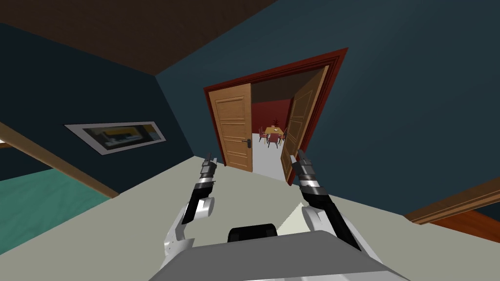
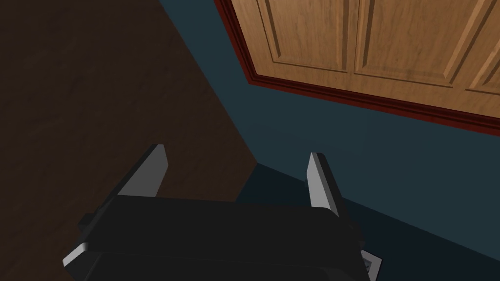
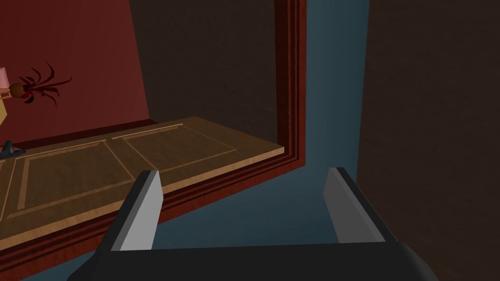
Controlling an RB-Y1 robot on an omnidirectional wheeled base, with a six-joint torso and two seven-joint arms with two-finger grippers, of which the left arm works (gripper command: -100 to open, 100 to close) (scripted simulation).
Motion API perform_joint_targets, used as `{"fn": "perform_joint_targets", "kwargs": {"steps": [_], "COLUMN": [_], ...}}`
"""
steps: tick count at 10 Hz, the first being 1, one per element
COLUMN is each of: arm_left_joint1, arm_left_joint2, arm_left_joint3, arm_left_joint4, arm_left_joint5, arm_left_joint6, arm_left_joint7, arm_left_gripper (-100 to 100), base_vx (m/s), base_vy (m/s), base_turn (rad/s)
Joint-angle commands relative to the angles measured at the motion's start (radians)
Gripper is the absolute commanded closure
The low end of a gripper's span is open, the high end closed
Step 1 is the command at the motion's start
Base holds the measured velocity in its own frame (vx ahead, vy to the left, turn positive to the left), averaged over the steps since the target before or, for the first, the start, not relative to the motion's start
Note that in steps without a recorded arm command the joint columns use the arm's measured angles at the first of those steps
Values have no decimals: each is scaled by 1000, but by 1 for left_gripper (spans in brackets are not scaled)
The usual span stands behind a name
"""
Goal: Push the door open
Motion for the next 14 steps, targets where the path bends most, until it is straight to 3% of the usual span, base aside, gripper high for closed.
{"fn": "perform_joint_targets", "kwargs": {"steps": [1, 4, 5, 8, 9, 11, 12, 14], "arm_left_joint1": [-27, -79, -79, -134, -134, -170, -170, -208], "arm_left_joint2": [4, 11, 11, 15, 15, 18, 18, 18], "arm_left_joint3": [1, 3, 3, 5, 5, 6, 6, 8], "arm_left_joint4": [48, 133, 139, 229, 235, 296, 299, 358], "arm_left_joint5": [-1, -5, -5, -9, -9, -11, -11, -14], "arm_left_joint6": [-4, -11, -11, -18, -18, -23, -23, -28], "arm_left_joint7": [2, 4, 4, 6, 6, 8, 8, 9], "arm_left_gripper": [-100, -100, -100, -100, -100, -100, -100, -100], "base_vx": [104, 102, 55, 71, 57, 64, 66, 70], "base_vy": [21, 32, 11, 20, 27, 25, 18, 15], "base_turn": [-49, -49, -13, -41, -23, -44, -19, -38]}}
